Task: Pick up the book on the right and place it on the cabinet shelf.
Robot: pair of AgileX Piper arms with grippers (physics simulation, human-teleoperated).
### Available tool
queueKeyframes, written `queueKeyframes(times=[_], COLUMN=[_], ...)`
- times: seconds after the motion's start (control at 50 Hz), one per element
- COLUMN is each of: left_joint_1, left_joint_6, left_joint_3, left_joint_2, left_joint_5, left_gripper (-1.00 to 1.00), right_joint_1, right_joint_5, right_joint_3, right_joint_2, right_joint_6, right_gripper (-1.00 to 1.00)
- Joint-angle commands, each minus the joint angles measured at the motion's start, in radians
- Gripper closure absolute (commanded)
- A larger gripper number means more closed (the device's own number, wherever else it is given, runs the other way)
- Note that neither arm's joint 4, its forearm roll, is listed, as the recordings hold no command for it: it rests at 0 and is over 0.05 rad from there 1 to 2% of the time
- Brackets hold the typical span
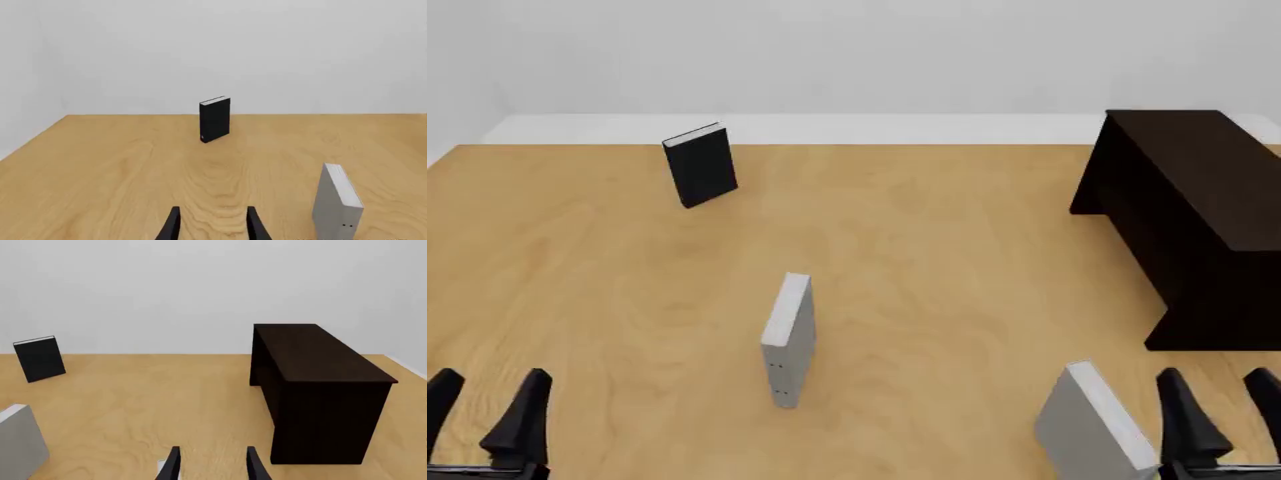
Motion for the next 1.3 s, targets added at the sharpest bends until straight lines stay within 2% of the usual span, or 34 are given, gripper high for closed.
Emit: queueKeyframes(times=[0.02, 0.08, 0.12, 0.14, 0.18, 0.28, 0.44, 0.48, 0.54, 0.6, 0.68, 0.74, 0.84, 0.96, 1.08, 1.2, 1.28, 1.3], left_joint_1=[-0.007, -0.008, 0.013, -0.019, 0.011, -0.005, 0.011, 0.006, 0.005, 0.01, -0.002, 0.0, -0.011, -0.014, -0.012, -0.013, -0.014, -0.014], left_joint_6=[0.001, 0.011, -0.025, 0.038, -0.019, 0.028, 0.016, 0.025, 0.025, 0.023, 0.029, 0.028, 0.042, 0.045, 0.04, 0.04, 0.042, 0.043], left_joint_3=[-0.002, -0.004, -0.006, -0.012, -0.019, -0.028, -0.051, -0.047, -0.044, -0.039, -0.043, -0.037, -0.027, -0.017, -0.01, -0.018, -0.02, -0.02], left_joint_2=[0.002, 0.001, 0.0, 0.0, 0.0, 0.0, 0.0, 0.0, 0.0, 0.0, 0.0, 0.0, 0.0, -0.001, -0.001, -0.001, -0.001, -0.001], left_joint_5=[0.0, -0.002, -0.001, 0.002, 0.009, 0.021, 0.05, 0.048, 0.05, 0.048, 0.056, 0.053, 0.047, 0.038, 0.033, 0.039, 0.039, 0.038], left_gripper=[-1.0, -1.0, -1.0, -1.0, -1.0, -1.0, -1.0, -1.0, -1.0, -1.0, -1.0, -1.0, -1.0, -1.0, -1.0, -1.0, -1.0, -1.0], right_joint_1=[0.008, 0.012, 0.029, 0.034, 0.044, 0.072, 0.121, 0.097, 0.136, 0.127, 0.149, 0.136, 0.134, 0.155, 0.193, 0.203, 0.211, 0.202], right_joint_5=[-0.008, 0.008, 0.012, 0.022, 0.041, 0.086, 0.181, 0.199, 0.233, 0.251, 0.298, 0.329, 0.362, 0.419, 0.476, 0.558, 0.592, 0.598], right_joint_3=[-0.019, -0.048, -0.07, -0.103, -0.147, -0.235, -0.372, -0.414, -0.467, -0.517, -0.597, -0.648, -0.7, -0.735, -0.761, -0.787, -0.799, -0.805], right_joint_2=[0.044, 0.056, 0.085, 0.107, 0.136, 0.203, 0.301, 0.339, 0.389, 0.443, 0.502, 0.56, 0.626, 0.699, 0.73, 0.753, 0.755, 0.756], right_joint_6=[-0.016, -0.014, -0.025, -0.029, -0.028, -0.056, -0.095, -0.108, -0.125, -0.144, -0.119, -0.122, -0.137, -0.107, -0.134, -0.126, -0.168, -0.158], right_gripper=[-1.0, -1.0, -1.0, -1.0, -1.0, -1.0, -1.0, -1.0, -1.0, -1.0, -1.0, -1.0, -1.0, -1.0, -1.0, -1.0, -1.0, -1.0])
